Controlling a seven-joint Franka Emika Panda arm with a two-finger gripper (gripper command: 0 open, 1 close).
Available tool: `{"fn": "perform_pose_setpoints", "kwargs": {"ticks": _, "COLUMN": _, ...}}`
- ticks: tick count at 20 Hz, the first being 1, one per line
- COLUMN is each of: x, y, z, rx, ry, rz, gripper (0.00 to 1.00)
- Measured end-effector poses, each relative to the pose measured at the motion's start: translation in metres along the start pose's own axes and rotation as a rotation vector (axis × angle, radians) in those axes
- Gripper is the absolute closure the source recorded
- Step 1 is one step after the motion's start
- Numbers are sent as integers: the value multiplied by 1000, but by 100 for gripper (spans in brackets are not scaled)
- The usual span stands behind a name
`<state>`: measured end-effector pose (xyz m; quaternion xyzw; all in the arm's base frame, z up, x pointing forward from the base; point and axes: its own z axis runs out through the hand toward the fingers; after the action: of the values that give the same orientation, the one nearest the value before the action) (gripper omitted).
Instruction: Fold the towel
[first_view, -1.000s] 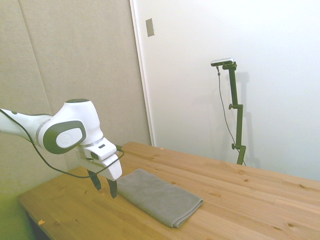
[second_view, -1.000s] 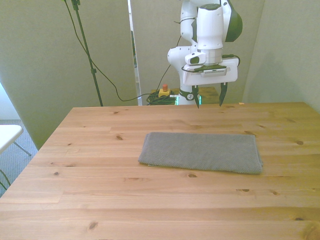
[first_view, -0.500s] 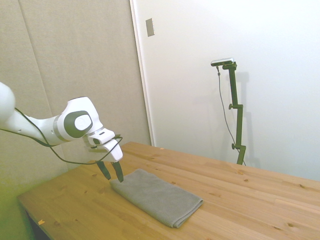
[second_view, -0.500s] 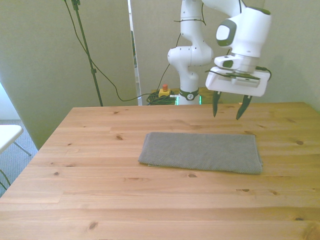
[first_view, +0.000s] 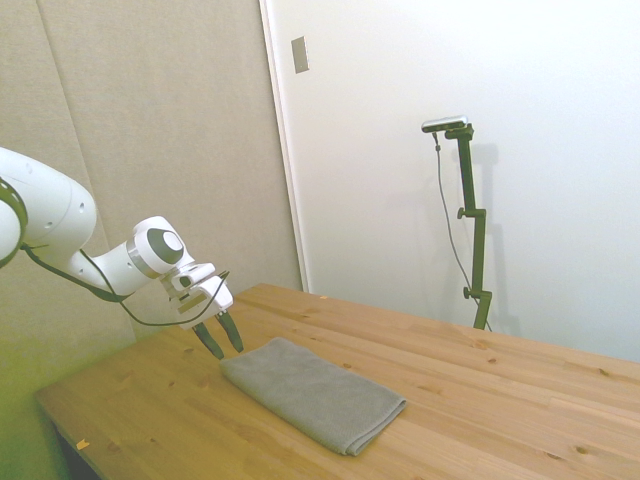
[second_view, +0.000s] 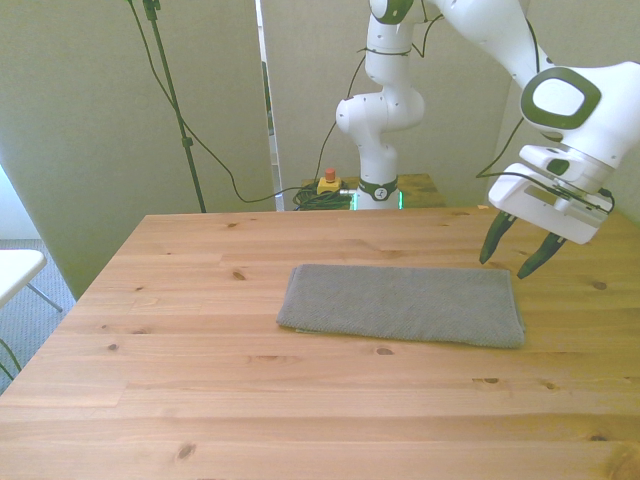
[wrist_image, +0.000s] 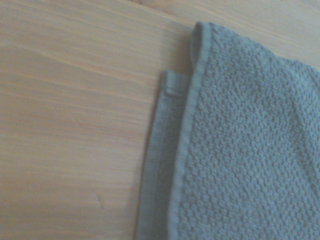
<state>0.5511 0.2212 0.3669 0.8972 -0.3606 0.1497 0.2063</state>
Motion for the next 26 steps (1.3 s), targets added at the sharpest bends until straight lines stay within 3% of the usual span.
{"fn": "perform_pose_setpoints", "kwargs": {"ticks": 6, "x": -6, "y": -32, "z": 13, "rx": -103, "ry": 58, "rz": -7, "gripper": 0}}
{"fn": "perform_pose_setpoints", "kwargs": {"ticks": 14, "x": 5, "y": -25, "z": 29, "rx": -157, "ry": 66, "rz": 6, "gripper": 0}}
{"fn": "perform_pose_setpoints", "kwargs": {"ticks": 15, "x": 7, "y": -24, "z": 32, "rx": -162, "ry": 66, "rz": 10, "gripper": 100}}
{"fn": "perform_pose_setpoints", "kwargs": {"ticks": 19, "x": 17, "y": -15, "z": 41, "rx": -179, "ry": 72, "rz": 22, "gripper": 100}}
{"fn": "perform_pose_setpoints", "kwargs": {"ticks": 26, "x": 13, "y": -12, "z": 42, "rx": -136, "ry": 71, "rz": 11, "gripper": 100}}
